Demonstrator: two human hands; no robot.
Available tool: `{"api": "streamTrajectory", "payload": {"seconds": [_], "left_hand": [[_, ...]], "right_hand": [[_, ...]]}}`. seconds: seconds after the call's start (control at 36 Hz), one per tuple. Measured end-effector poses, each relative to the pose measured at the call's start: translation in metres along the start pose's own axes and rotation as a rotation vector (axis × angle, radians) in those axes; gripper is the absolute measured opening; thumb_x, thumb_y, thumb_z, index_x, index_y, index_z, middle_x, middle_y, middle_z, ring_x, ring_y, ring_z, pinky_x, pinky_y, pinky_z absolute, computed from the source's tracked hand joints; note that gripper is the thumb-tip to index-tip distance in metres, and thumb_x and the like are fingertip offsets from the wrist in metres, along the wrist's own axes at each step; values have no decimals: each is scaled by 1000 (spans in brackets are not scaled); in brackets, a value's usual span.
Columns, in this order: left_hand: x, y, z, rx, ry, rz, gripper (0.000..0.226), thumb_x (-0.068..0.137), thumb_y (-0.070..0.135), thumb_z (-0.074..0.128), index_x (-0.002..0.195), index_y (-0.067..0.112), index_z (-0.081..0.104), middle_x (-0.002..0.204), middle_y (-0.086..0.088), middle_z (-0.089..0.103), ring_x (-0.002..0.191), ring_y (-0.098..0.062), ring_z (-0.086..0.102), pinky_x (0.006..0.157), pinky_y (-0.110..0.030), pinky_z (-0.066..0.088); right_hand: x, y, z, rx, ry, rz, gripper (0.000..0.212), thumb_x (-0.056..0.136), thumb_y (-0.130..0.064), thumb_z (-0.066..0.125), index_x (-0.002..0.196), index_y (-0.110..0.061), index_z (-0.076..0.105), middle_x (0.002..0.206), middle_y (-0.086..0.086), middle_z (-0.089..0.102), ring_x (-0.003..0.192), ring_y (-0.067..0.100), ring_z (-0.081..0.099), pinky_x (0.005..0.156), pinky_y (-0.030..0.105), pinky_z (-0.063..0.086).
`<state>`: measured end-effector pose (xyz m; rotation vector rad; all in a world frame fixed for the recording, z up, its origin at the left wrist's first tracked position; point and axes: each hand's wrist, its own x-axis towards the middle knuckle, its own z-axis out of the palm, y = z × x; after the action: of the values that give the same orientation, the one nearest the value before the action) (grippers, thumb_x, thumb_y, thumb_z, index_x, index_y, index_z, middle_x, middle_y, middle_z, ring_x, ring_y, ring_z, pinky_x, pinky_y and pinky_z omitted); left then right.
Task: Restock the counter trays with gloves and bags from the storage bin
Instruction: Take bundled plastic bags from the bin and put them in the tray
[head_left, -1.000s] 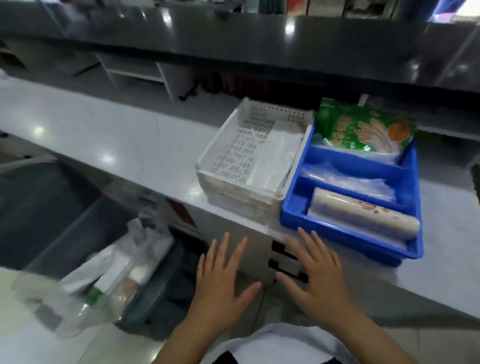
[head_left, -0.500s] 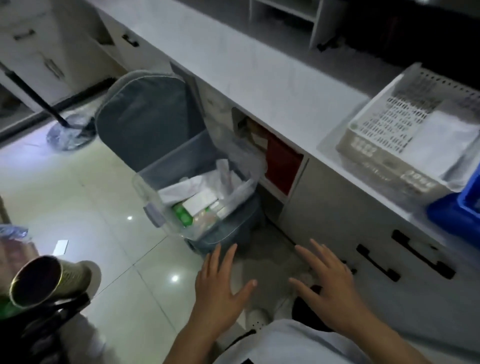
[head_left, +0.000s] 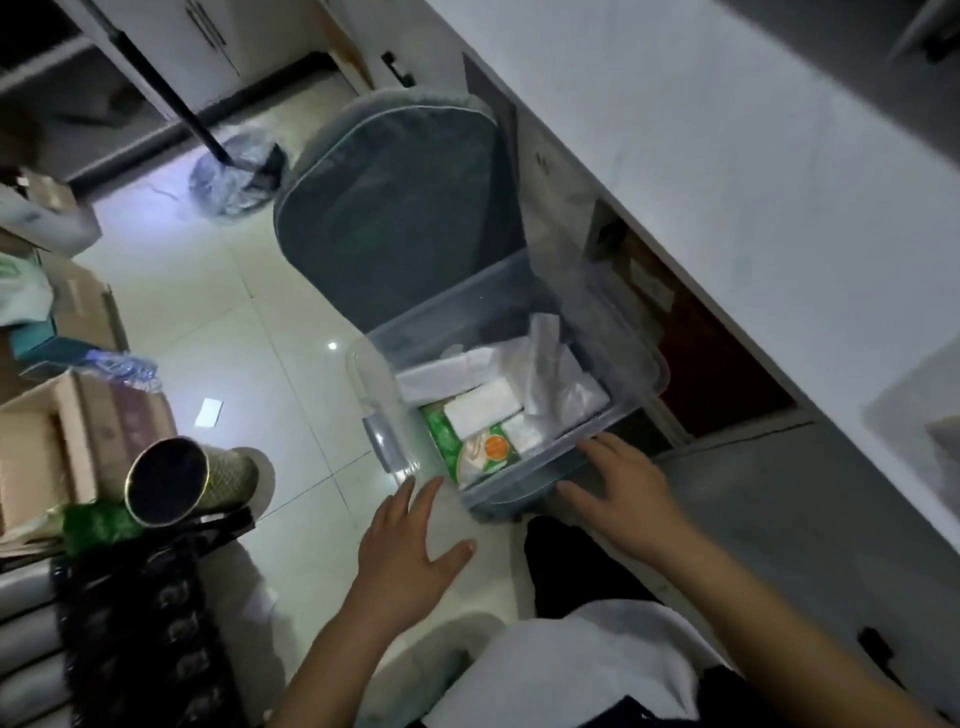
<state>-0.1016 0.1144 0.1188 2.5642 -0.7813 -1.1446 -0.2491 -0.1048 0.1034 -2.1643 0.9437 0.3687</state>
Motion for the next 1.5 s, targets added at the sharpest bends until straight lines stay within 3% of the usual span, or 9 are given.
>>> {"api": "streamTrajectory", "payload": {"seconds": [0.17,0.39,0.64,0.78,0.86,1.08,1.19,1.31,1.5], "left_hand": [[86,6,-26,-46,-54,-33,75,90,51,60,154,32,25,163,2,21,149,-16,18,118,-33,20],[174,-3,-2,-139,-169,-150,68,88,35,65,149,21,38,153,-8,39,138,-24,40,107,-27,31],[252,-27,46,-83,-270,-164,59,84,25,67,138,14,49,134,-18,55,123,-35,52,100,-40,43],[285,-41,67,120,-380,-140,79,87,41,61,154,29,21,160,-8,22,144,-34,25,112,-54,32],[305,-53,78,246,-398,-70,85,90,43,56,156,34,4,166,3,-3,151,-32,3,117,-59,15],[351,-66,102,433,-372,58,87,89,38,54,157,32,1,166,5,-10,152,-30,-2,120,-56,9],[353,-70,111,427,-384,63,92,88,43,56,156,31,-5,165,4,-16,152,-34,-6,120,-58,7],[353,-69,113,400,-390,46,92,89,46,56,156,33,-5,165,4,-17,152,-33,-8,119,-58,5],[358,-64,107,342,-408,-11,81,91,45,54,156,38,6,166,10,-8,153,-27,-1,119,-57,14]], "right_hand": [[98,-3,7,-21,-84,1,62,85,-45,64,139,-21,50,143,8,51,132,28,45,108,43,35],[184,3,23,-108,-322,116,68,85,-44,62,146,-20,41,150,11,43,135,31,41,109,40,36],[251,30,55,85,-332,381,58,87,-40,61,138,-16,50,141,13,53,122,32,53,102,43,45],[274,51,86,262,-285,537,65,86,-37,68,142,-15,46,142,11,52,122,30,53,95,29,43],[301,63,99,360,-210,634,70,85,-34,72,144,-12,41,144,13,48,124,31,51,97,32,45],[387,79,111,640,85,843,64,77,-22,74,135,-12,51,123,13,65,102,26,65,59,26,45],[410,80,116,606,65,876,60,83,-29,73,133,-3,53,127,12,63,113,25,63,77,24,46],[412,82,121,674,48,843,76,76,-21,82,139,-2,46,135,13,57,119,30,58,100,41,49],[389,66,113,612,134,863,52,83,-17,74,130,-4,58,130,13,62,113,29,62,95,35,52]]}}
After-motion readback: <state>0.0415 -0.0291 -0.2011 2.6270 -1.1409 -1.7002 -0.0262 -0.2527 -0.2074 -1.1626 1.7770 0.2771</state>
